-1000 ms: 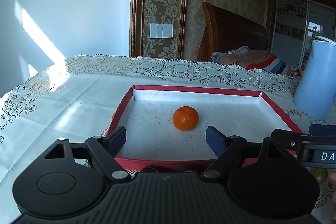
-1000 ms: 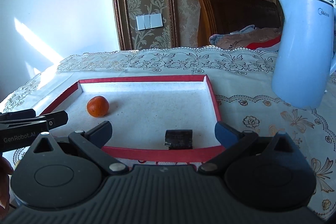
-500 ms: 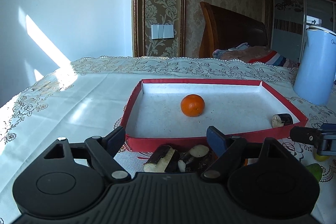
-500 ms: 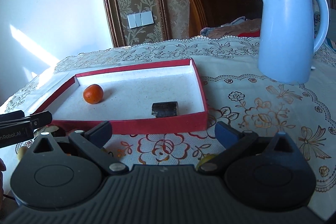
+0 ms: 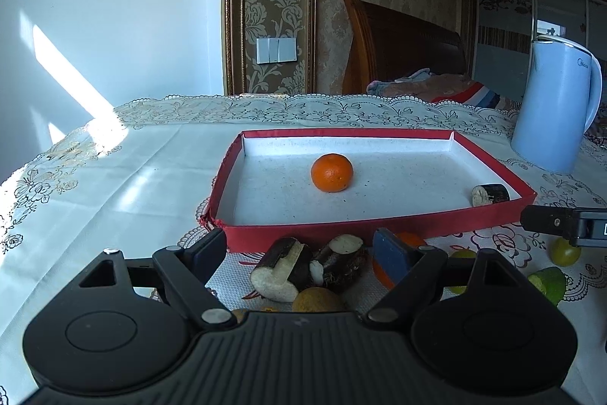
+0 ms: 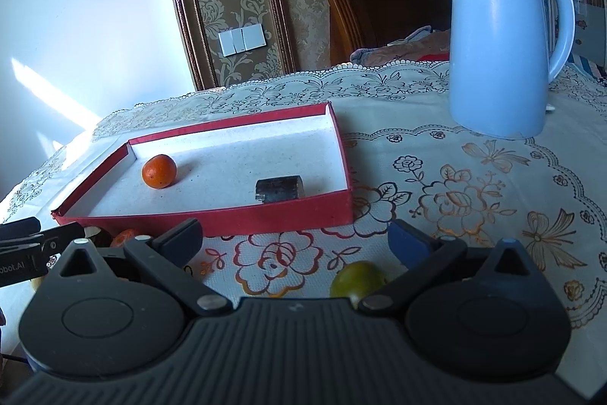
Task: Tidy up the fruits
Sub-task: 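Move the left tool to the brown round fruit while the right tool approaches the green cucumber chunk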
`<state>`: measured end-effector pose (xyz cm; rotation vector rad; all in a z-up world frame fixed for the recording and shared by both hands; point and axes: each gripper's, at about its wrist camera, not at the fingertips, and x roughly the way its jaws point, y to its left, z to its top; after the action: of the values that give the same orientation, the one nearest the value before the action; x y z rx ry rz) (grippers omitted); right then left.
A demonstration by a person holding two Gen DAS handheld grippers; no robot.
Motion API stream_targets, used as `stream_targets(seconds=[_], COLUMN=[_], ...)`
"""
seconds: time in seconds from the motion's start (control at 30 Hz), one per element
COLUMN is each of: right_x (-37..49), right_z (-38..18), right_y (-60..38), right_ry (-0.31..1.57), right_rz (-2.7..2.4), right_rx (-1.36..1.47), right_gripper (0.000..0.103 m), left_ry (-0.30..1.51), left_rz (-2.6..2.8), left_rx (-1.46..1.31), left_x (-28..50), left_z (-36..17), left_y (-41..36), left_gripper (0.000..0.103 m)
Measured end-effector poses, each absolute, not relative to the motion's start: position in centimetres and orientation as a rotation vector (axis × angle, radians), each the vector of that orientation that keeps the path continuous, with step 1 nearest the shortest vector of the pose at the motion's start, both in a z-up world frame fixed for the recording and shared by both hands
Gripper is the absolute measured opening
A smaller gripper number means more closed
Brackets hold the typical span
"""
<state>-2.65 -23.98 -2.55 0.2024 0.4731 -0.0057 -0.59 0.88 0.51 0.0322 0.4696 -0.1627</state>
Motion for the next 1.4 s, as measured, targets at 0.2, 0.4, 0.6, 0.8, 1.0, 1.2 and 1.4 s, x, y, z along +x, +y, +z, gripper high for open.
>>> stream_targets(seconds=[0.2, 0.4, 0.6, 0.8, 1.0, 1.2, 1.4], right_x=[-2.9, -2.9, -3.0, -3.0, -2.8, -2.7, -2.8], right_z=[-2.6, -2.6, -2.6, -2.7, -2.8, -3.0, -2.8], right_y=[-24.2, -23.9, -24.0, -23.8, -23.5, -23.2, -23.5], right_ry=[0.473, 0.476, 0.475, 0.479, 0.495, 0.511, 0.517], right_rz=[-0.007, -0.006, -0.001, 0.007, 0.009, 0.012, 0.006], right_rx=[0.21, 0.188, 0.197, 0.186, 0.17, 0.156, 0.16], right_gripper=[0.103, 0.103, 0.103, 0.103, 0.103, 0.103, 0.103], left_ry=[0.464, 0.472, 0.551, 0.587, 0.586, 0.572, 0.59], left_rz=[-0.185, -0.181, -0.182, -0.15, -0.15, -0.181, -0.146], left_rx=[0.08, 0.131, 0.103, 0.075, 0.12, 0.194, 0.15], left_x=[-1.6, -1.7, -0.9, -0.6, -0.6, -0.9, -0.3], left_z=[0.1, -0.3, -0.9, -1.2, -1.2, -1.3, -1.3], left_y=[0.3, -0.5, 0.1, 0.8, -0.1, -1.4, -0.6], left_gripper=[0.085, 0.085, 0.085, 0.085, 0.085, 0.084, 0.084])
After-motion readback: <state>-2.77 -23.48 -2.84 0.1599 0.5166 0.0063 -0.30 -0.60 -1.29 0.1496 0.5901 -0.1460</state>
